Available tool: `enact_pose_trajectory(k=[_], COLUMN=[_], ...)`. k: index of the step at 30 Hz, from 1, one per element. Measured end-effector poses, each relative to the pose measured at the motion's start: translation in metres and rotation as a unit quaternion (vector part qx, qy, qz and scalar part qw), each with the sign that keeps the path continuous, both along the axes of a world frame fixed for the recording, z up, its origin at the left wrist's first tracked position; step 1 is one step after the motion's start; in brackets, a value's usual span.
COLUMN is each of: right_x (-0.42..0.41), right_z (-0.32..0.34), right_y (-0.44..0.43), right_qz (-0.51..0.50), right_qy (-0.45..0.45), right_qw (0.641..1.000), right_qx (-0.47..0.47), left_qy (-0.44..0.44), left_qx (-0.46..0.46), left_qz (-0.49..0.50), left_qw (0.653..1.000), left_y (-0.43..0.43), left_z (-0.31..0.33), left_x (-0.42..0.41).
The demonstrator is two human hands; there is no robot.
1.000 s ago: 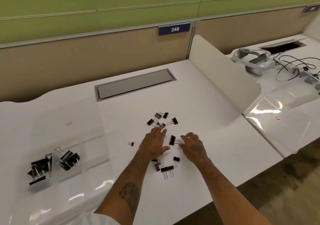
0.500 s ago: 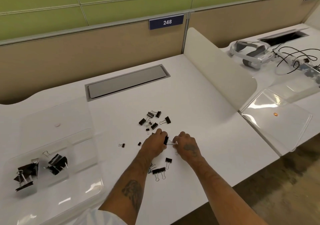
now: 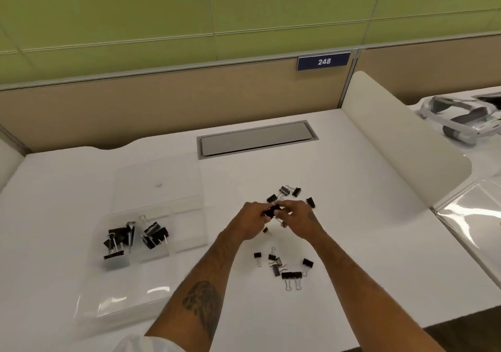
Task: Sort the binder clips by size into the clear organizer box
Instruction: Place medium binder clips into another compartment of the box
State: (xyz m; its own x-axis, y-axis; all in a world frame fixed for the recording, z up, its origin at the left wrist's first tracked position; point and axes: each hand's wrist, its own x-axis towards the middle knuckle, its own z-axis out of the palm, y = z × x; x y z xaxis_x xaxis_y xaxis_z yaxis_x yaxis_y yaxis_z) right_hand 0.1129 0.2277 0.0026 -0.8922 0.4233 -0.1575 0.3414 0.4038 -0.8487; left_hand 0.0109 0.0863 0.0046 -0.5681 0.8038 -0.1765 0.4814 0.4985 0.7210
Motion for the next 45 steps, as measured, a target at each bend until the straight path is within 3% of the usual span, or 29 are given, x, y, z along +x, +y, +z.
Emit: enact_pose_trajectory(k=[10,13,16,18,22,26,37,41,45], right_x=[-0.072,-0.081,-0.088,-0.095,-0.106,-0.12,-0.16,-0.17,-0.17], right_z=[0.025,0.027,0.028,0.027,0.025,0.02,0.003,0.005,-0.003], right_y=[-0.131,-0.165,-0.189,-0.206,-0.229,-0.243,-0.261,-0.269,-0.265], right_qz=[0.087,0.067,0.038,0.031,0.024,0.029,0.019,0.017,0.087], right_qy=[-0.019,-0.017,-0.021,-0.028,-0.034,-0.038,-0.068,-0.046,-0.075], right_qw=[0.996,0.998,0.999,0.999,0.999,0.999,0.997,0.999,0.982], right_qx=[-0.014,-0.013,-0.013,-0.01,-0.011,-0.005,0.043,0.021,0.151], left_qy=[-0.015,0.106,0.273,0.302,0.249,0.246,0.213,0.213,0.215], left_qx=[0.04,-0.02,-0.104,-0.129,-0.226,-0.261,-0.258,-0.253,-0.249], left_qz=[0.142,0.185,0.23,0.241,0.215,0.198,0.21,0.213,0.214], left_qw=[0.989,0.977,0.928,0.913,0.917,0.912,0.919,0.919,0.92], left_y=[-0.154,-0.203,-0.25,-0.278,-0.308,-0.319,-0.327,-0.326,-0.327], left_z=[0.021,0.005,-0.01,-0.019,-0.034,-0.045,-0.055,-0.054,-0.055], left_x=[-0.035,-0.048,-0.056,-0.058,-0.062,-0.067,-0.069,-0.068,-0.069])
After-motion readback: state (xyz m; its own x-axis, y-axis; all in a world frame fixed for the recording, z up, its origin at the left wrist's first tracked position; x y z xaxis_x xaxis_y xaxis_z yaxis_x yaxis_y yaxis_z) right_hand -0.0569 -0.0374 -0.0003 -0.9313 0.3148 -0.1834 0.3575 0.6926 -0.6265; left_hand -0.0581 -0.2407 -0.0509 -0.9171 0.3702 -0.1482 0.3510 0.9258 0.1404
